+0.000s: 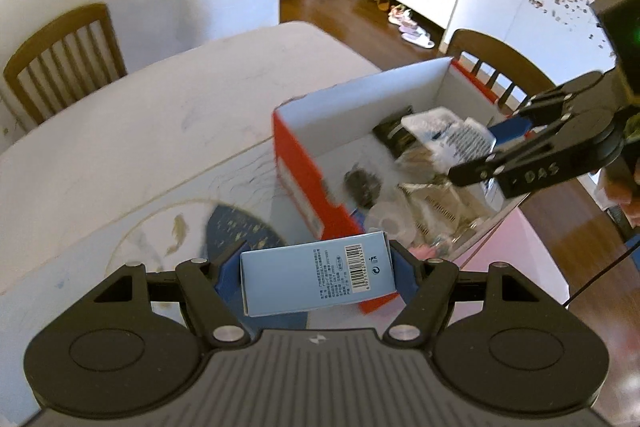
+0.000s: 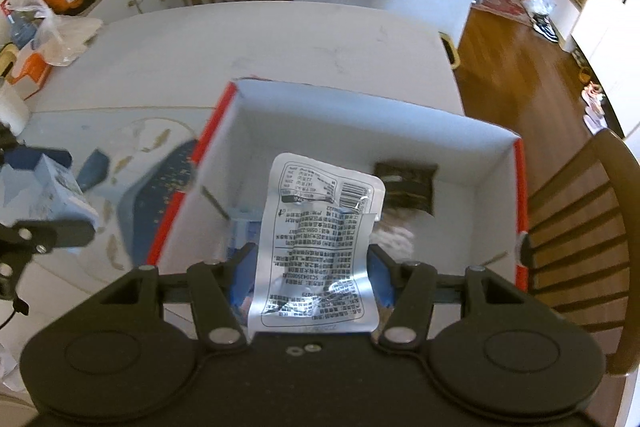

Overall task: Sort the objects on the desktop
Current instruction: 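Carry the foil pouch with the right tool while the left tool carries the blue box toward the red box, then lower the foil pouch into the box with the right tool while the left tool lowers the blue box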

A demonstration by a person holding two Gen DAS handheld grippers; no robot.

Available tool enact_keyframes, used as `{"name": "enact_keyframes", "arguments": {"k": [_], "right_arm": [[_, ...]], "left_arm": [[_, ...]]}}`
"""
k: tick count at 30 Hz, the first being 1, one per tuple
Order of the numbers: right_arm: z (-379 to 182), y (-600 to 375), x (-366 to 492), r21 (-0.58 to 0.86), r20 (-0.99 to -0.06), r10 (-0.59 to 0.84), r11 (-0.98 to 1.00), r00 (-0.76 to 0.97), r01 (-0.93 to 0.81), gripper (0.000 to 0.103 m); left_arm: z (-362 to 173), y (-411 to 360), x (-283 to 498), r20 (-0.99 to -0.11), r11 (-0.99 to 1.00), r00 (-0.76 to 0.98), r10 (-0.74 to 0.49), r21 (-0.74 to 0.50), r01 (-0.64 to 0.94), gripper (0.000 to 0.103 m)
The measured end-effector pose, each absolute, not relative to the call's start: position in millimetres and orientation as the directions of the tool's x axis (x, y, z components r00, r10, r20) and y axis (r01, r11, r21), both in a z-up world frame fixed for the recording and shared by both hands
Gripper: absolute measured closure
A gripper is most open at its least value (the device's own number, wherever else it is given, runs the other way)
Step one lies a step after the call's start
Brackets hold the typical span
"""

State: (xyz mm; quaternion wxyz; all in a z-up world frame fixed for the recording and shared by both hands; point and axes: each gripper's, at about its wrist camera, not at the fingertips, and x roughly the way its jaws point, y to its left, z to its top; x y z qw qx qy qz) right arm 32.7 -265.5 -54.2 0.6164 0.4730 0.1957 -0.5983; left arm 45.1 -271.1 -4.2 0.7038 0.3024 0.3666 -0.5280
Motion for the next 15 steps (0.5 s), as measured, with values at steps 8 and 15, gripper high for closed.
{"name": "enact_keyframes", "arguments": {"k": [8, 15], "right_arm": [[-63.4, -262.1, 14.0, 0.326, -0.814, -0.554, -0.185, 0.176, 0.927, 0.045], [-78.0, -267.4, 9.7, 0.309, -0.826, -0.537, -0.183, 0.168, 0.933, 0.045]], "left_arm": [[7.0, -309.6, 39.3, -0.823, 0.197, 0.166, -0.543, 0.067, 0.978, 0.030], [-2.8, -350.1, 41.8, -0.841, 0.166, 0.138, -0.524, 0.058, 0.984, 0.030]]}}
